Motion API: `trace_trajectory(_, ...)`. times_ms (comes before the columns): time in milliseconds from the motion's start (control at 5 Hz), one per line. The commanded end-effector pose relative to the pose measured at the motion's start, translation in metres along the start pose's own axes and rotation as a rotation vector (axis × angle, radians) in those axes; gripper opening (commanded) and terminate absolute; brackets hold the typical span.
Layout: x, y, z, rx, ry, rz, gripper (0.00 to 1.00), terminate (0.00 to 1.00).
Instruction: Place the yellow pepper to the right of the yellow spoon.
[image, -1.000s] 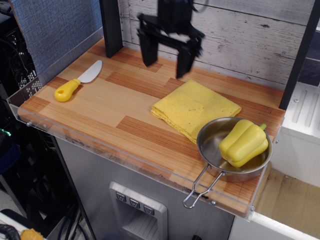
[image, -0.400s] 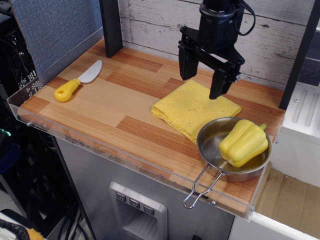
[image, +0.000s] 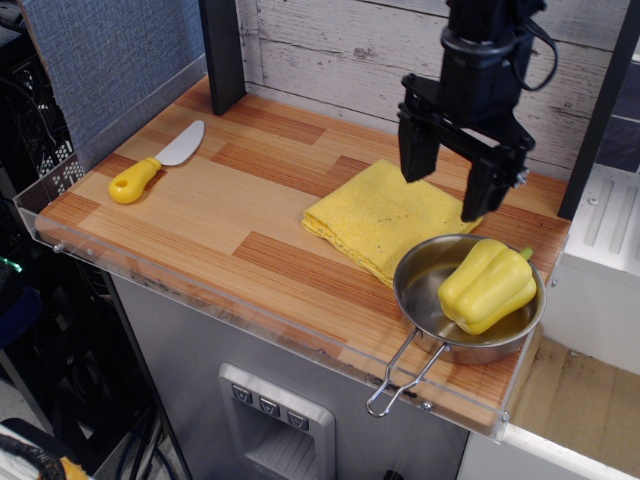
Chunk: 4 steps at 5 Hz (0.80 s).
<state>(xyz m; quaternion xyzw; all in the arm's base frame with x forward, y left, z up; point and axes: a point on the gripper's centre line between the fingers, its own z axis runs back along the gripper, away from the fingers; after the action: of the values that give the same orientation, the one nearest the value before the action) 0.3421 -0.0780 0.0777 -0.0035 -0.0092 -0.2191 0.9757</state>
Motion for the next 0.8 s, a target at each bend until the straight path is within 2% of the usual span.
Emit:
trace_trajectory(0, 0.010, -0.036, 0.009, -0.041, -0.045, -0.066, 1.00, 0.00)
trace_trajectory(400, 0.010, -0.061, -0.001, -0.033, 0.006, -0.114, 1.00, 0.00)
trace_trajectory(600, 0.005, -0.062, -0.010, -0.029, 0.049, -0.116, 1.00, 0.00)
